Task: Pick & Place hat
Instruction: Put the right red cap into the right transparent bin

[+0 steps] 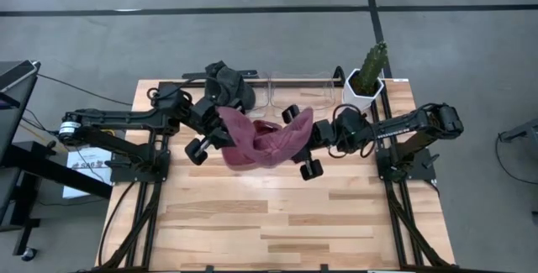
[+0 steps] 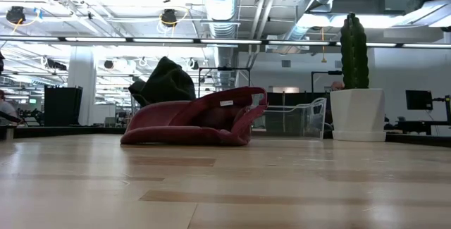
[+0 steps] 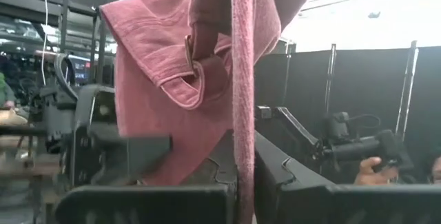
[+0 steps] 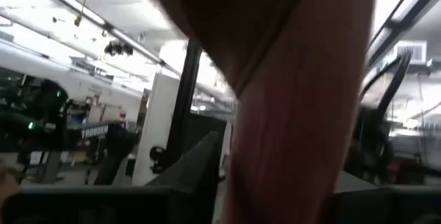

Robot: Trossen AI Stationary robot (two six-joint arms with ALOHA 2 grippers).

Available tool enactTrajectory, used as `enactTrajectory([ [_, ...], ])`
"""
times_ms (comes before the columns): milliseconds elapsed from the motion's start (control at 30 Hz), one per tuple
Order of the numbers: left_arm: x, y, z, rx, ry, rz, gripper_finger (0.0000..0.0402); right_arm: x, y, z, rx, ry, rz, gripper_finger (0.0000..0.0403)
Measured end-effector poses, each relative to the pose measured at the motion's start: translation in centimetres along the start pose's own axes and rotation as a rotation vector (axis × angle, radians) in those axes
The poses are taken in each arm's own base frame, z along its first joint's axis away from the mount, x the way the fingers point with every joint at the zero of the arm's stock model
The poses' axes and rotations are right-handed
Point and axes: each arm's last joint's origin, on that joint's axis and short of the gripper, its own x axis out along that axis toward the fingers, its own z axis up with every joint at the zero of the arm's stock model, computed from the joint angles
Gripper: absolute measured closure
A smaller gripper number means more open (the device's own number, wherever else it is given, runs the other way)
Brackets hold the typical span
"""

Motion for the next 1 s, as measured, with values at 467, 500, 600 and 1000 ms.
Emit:
enactTrajectory([
  [467,-0.10,0.11,0.25,0.016,-0.020,0.015,0.0389,-0.02,0.00,-0.44,-0.034,0.044,0.006,0.0240],
  [500,-0.10,0.10,0.25,0.015,-0.019,0.013,0.0388,-0.02,0.00,-0.43,-0.035,0.042,0.006,0.0262],
  [600,-0.09,0.09,0.24,0.011,-0.017,0.010,0.0388,-0.01,0.09,-0.44,-0.060,0.042,0.027,0.0360],
  [1000,-0.56,-0.04,0.81,0.009,0.004,-0.052,0.0329,0.15,0.64,-0.39,-0.060,0.032,0.053,0.0399],
])
